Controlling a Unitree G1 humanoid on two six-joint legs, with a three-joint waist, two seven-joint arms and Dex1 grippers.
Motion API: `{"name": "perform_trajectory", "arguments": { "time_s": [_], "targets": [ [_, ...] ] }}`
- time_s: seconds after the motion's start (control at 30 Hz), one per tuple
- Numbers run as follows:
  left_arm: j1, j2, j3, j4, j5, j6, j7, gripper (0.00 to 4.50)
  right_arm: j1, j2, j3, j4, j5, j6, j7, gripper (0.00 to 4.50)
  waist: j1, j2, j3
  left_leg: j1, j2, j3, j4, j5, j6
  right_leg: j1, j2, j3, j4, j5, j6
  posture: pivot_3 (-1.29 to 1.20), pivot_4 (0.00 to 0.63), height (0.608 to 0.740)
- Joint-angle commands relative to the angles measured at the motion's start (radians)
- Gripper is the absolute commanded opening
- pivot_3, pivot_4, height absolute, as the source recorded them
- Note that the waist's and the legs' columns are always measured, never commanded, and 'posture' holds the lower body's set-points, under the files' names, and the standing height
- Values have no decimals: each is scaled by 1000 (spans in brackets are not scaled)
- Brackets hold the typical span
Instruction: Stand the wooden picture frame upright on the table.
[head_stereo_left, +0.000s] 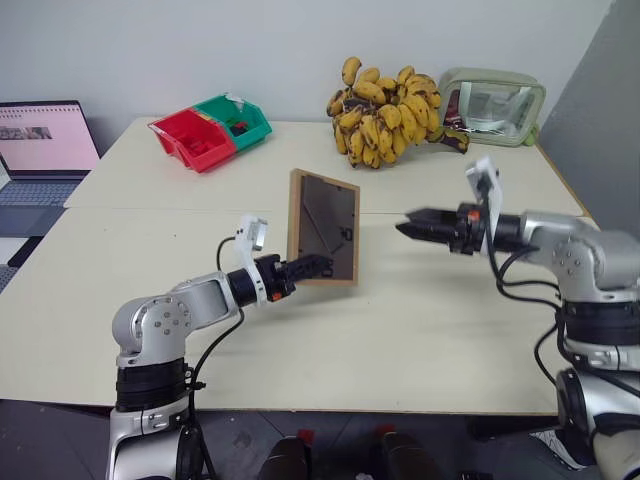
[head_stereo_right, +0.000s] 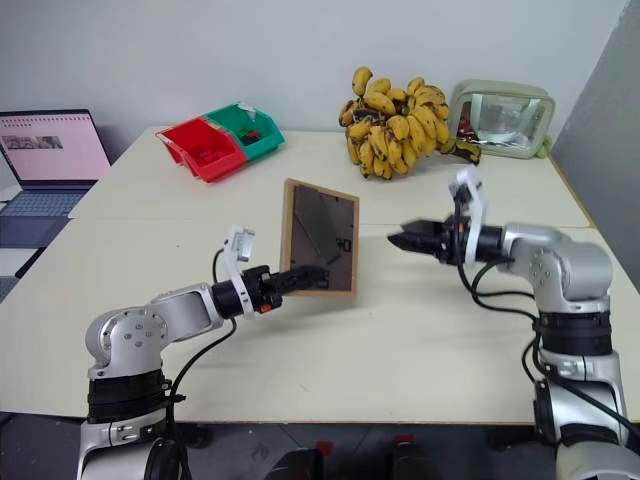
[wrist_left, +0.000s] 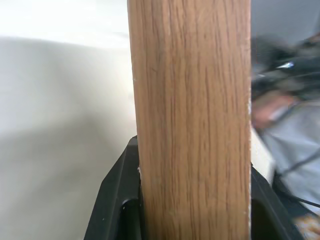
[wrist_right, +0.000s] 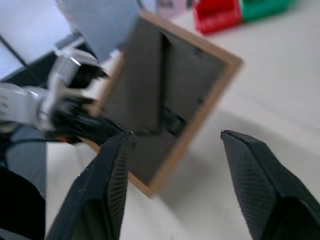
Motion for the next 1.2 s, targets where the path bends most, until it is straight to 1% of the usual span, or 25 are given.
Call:
{"name": "perform_trajectory", "arguments": {
  "time_s": [0.03,0.13,0.27,0.47,0.6,0.7,0.9,1.0,1.2],
  "targets": [
    [-28,10,23,-65,-33,-51,-29,1225,-54,52,29,35,26,-56,8,3920,1,0,0,0,0,0,0,0,0,0,0,0,0,0,0,0,150,740],
    [-28,18,17,-72,-39,-53,-35,1225,-76,71,54,54,30,-68,29,4461,1,0,0,0,0,0,0,0,0,0,0,0,0,0,0,0,150,740],
    [-24,28,24,-89,-52,-53,-40,1225,-133,148,125,136,-15,-144,23,4484,-2,0,0,-4,0,0,1,0,0,-5,0,0,1,0,0,0,150,740],
    [-11,23,25,-127,-90,-48,-36,1225,-178,232,161,236,-50,-234,1,4484,-6,0,0,-6,1,-1,1,0,0,-7,0,-1,2,0,0,0,150,740],
    [-12,14,17,-119,-92,-46,-24,1225,-190,282,184,268,-67,-278,-2,4484,-6,0,0,-7,1,-1,1,0,0,-7,0,-1,1,0,0,0,150,740],
    [-10,20,18,-129,-110,-29,-32,1225,-194,306,195,247,-51,-264,15,4484,-6,0,0,-7,1,-1,1,0,0,-8,0,-1,2,0,0,0,150,740],
    [2,21,17,-124,-123,-17,-17,1225,-139,259,184,92,52,-148,83,4484,-1,0,0,-8,0,-2,1,0,0,-8,-2,-1,1,0,0,0,150,740],
    [14,23,29,-132,-167,12,-6,1225,-116,240,158,23,109,-74,71,4484,0,0,0,-8,0,-2,1,0,0,-8,-4,-1,1,0,0,0,150,740],
    [6,-30,48,-67,-205,27,80,1225,-59,190,122,-82,174,-1,48,4484,1,0,0,-8,1,-2,1,0,0,-8,-3,-2,2,0,0,0,150,740]
  ]
}}
